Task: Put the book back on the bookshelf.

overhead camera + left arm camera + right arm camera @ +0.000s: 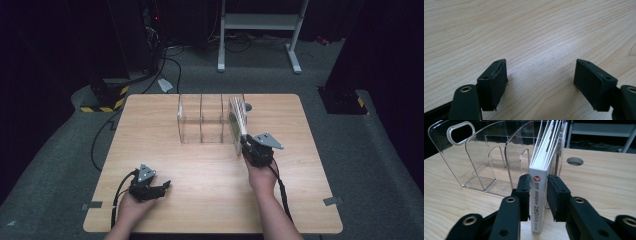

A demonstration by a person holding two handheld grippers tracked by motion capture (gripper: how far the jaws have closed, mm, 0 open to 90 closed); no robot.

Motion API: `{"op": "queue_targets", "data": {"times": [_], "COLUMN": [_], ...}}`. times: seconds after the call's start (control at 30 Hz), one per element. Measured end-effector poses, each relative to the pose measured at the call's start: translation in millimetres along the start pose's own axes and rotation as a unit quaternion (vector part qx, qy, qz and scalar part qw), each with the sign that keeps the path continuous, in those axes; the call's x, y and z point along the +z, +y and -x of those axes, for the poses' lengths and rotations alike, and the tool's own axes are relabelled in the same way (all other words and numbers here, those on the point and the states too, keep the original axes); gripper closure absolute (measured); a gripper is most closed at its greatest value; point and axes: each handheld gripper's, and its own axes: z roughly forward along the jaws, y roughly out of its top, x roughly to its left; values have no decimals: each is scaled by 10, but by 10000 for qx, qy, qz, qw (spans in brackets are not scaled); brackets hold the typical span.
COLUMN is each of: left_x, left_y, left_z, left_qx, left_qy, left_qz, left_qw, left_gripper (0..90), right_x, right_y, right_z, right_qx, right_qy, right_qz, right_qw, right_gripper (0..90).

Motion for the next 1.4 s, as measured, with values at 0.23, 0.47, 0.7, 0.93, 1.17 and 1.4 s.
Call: {"op": "queue_targets", "data": {"times": [0.23,0.47,0.7,0.93,1.17,1.4], "left_x": [0,0,-1,-2,-2,-3], "left_y": [-1,-1,-1,-2,-2,-2], "left_z": [2,3,3,3,4,5], "left_qx": [-9,-7,0,11,13,16], "left_qy": [-1,-1,-4,-3,-2,3], "left_qz": [3,3,5,2,3,3], "left_qw": [10000,10000,10000,10000,10000,10000], "left_gripper": [268,269,269,269,269,269], "right_x": [12,64,109,136,142,128], "right_y": [5,30,48,53,55,63], "right_z": [-21,-72,-114,-138,-135,-130], "right_qx": [115,343,465,514,532,539], "right_qy": [-168,-355,-478,-551,-548,-492], "right_qz": [5,-2,-7,28,30,25], "right_qw": [9998,9988,9978,9972,9971,9973], "right_gripper": [735,735,735,734,730,677]}}
